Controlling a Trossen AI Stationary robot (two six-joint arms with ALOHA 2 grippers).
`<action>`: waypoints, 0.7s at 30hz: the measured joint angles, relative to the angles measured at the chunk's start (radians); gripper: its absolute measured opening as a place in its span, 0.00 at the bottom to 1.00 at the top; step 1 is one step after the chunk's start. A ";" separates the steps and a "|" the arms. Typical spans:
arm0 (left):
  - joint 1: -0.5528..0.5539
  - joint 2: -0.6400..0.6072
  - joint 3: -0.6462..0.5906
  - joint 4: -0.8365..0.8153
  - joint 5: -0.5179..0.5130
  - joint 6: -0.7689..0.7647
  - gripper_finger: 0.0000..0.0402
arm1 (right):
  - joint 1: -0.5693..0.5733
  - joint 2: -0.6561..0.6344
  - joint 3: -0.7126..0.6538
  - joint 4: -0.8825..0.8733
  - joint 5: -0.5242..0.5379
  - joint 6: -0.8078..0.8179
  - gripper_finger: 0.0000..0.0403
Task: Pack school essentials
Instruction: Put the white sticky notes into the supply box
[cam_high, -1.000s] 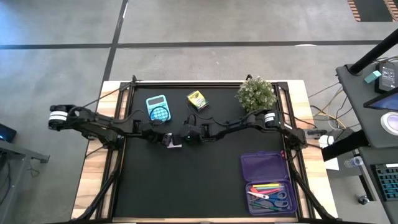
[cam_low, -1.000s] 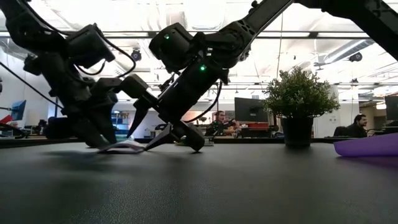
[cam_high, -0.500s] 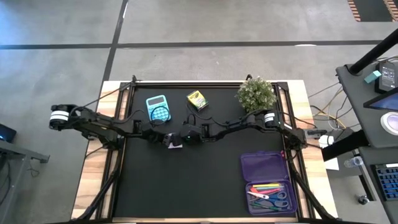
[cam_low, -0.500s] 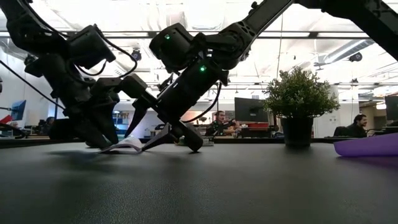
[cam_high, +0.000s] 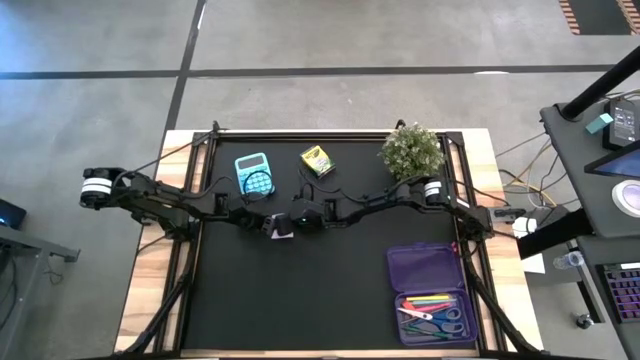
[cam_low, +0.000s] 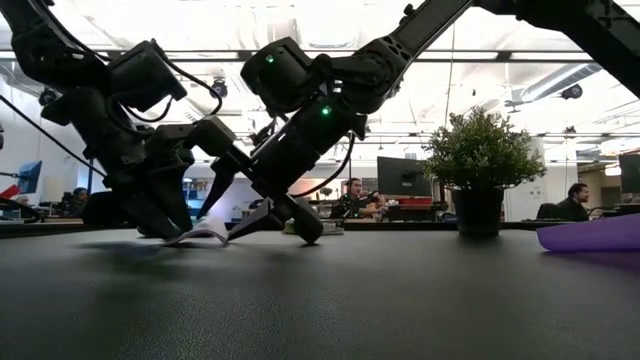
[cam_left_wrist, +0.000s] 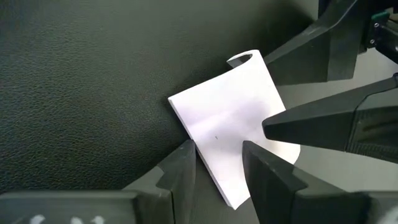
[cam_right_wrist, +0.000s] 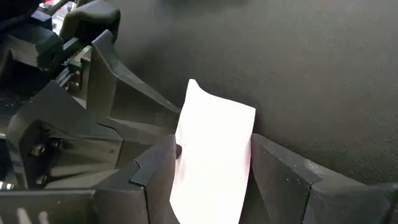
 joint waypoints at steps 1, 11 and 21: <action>0.000 0.000 0.000 0.000 0.000 0.000 0.29 | 0.000 0.000 0.000 0.006 0.007 -0.008 0.48; 0.001 -0.019 0.000 0.000 0.012 -0.008 0.29 | -0.004 0.001 0.000 0.035 0.006 -0.028 0.47; -0.001 -0.070 0.000 -0.010 0.100 0.008 0.29 | -0.001 -0.012 0.002 0.066 -0.044 -0.015 0.38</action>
